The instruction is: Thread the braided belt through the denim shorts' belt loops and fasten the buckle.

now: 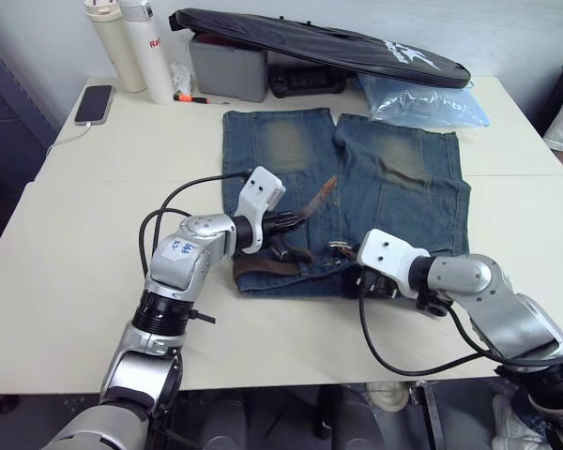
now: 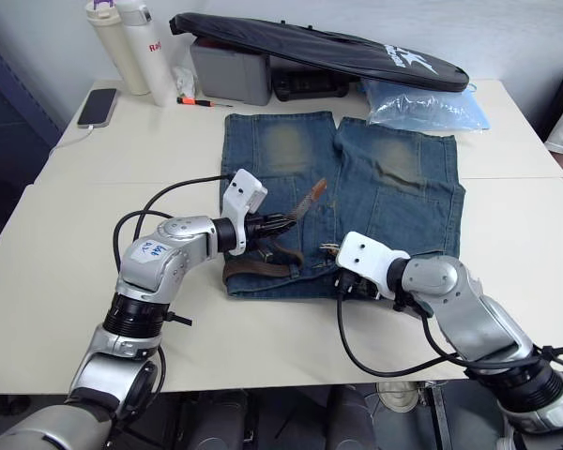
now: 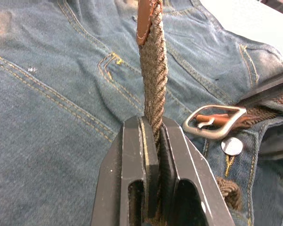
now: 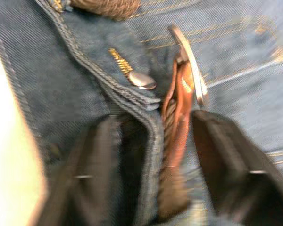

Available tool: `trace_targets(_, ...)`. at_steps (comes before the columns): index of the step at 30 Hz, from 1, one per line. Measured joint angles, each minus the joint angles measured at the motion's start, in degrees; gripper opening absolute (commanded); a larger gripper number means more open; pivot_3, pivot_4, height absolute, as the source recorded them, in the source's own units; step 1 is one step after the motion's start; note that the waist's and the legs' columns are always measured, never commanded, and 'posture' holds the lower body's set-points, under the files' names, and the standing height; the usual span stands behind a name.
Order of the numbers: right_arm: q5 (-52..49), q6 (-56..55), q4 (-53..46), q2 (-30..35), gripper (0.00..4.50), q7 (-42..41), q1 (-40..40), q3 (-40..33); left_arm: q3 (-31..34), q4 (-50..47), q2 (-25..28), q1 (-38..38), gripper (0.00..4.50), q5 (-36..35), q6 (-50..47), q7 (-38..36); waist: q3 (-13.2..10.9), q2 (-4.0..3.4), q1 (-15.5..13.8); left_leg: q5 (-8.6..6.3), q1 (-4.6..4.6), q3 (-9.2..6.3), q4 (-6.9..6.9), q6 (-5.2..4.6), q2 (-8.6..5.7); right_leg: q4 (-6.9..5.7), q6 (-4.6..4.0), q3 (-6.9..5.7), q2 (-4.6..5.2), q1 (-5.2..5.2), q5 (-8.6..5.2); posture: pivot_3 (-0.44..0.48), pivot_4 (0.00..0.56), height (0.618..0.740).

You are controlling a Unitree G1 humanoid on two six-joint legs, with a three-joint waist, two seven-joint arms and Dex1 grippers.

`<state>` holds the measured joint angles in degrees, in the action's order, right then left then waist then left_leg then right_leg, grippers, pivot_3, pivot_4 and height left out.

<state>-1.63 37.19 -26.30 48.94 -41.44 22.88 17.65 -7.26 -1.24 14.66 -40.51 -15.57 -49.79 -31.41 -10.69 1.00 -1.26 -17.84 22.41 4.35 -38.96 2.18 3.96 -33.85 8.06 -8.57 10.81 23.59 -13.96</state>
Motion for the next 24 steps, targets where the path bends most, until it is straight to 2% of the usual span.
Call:
trace_targets(9, 2.7, -1.5, 1.7, -1.1, 3.70, -1.1, 1.6, -0.1, -0.7, -0.7, 0.7, 0.3, 0.00, -0.2, -0.8, -1.2, 0.0, 0.00, -0.1, 0.00, 0.02, 0.00, 0.00, 0.00, 0.00, 0.03, 0.00, -0.01, 0.00, 0.00, 0.00, 0.000, 0.150, 0.740)
trace_targets(17, 1.7, 12.4, 1.4, -4.8, 3.70, 1.1, 0.6, -3.3, -4.2, -4.5, 5.3, 0.3, 0.00, 0.1, -1.9, -3.9, 0.0, 0.00, -0.2, 0.00, 0.07, -0.02, -0.02, 0.00, 0.00, 0.02, 0.00, -0.02, 0.00, 0.02, 0.00, 0.000, 0.150, 0.740)
trace_targets(23, -0.3, 19.6, -0.7, -6.5, 3.70, 1.9, -0.2, -5.2, -4.3, -7.2, 5.6, 0.3, 0.00, -0.3, -4.2, -4.0, 0.0, 0.00, -0.1, -0.01, 0.06, -0.02, 0.02, 0.00, 0.00, 0.02, -0.01, -0.01, 0.00, 0.04, 0.00, 0.000, 0.150, 0.740)
trace_targets(24, -0.6, 20.1, -0.8, -6.6, 3.47, 2.1, -0.2, -5.2, -4.4, -7.6, 5.6, 0.3, 0.00, -0.3, -4.6, -4.0, 0.0, 0.00, -0.1, -0.01, 0.06, -0.02, 0.03, 0.00, 0.00, 0.03, 0.00, -0.01, 0.00, 0.04, 0.00, 0.000, 0.150, 0.740)
